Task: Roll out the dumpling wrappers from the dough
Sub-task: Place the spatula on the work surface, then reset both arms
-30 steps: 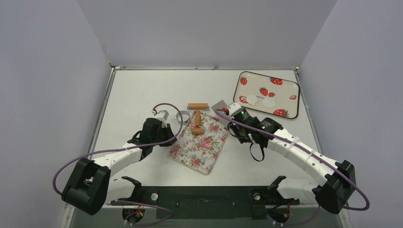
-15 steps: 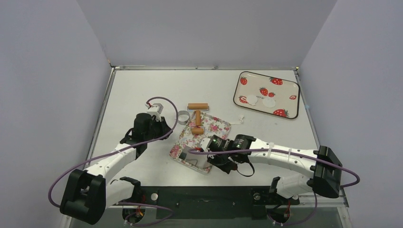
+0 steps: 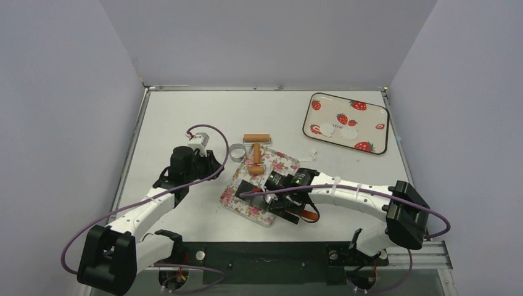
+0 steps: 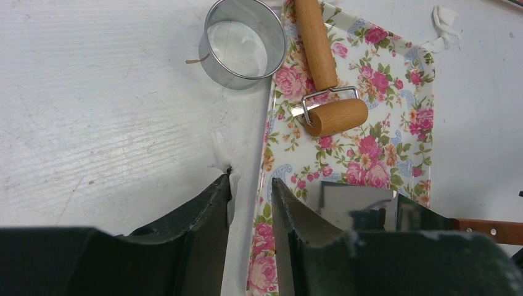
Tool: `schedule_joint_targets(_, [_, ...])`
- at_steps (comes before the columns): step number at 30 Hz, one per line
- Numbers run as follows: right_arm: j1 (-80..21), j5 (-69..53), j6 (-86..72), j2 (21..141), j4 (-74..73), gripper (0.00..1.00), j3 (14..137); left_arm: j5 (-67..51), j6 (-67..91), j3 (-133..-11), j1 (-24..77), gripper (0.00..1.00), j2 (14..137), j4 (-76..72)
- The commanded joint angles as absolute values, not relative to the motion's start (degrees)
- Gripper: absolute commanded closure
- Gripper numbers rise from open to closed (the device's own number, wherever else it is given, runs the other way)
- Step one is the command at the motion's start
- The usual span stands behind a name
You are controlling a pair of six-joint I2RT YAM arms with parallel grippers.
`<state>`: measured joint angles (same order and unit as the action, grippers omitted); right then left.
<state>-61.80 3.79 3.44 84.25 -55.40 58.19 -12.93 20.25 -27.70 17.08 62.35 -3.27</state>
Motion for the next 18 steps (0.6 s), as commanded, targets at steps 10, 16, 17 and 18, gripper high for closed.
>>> schedule_joint_targets(10, [-52.9,9.8,-6.6,69.8,-48.0,0.22,66.6,-20.8,22.4,-25.1,18.2,0.54,62.7,-13.0])
schedule_joint_targets(16, [-23.0,1.2,-21.5,57.9,-29.6,0.20,54.6,-13.7,19.4,-25.2,18.1,0.52,62.1,-9.5])
schedule_joint_targets(17, [-18.9,0.8,-23.3,57.2,-26.6,0.20,53.3,-11.8,19.7,-24.7,17.9,0.52,62.0,-9.6])
schedule_joint_targets(18, [-17.0,0.9,-24.2,55.8,-25.0,0.20,50.5,-8.8,19.9,-24.3,17.3,0.51,61.6,-10.1])
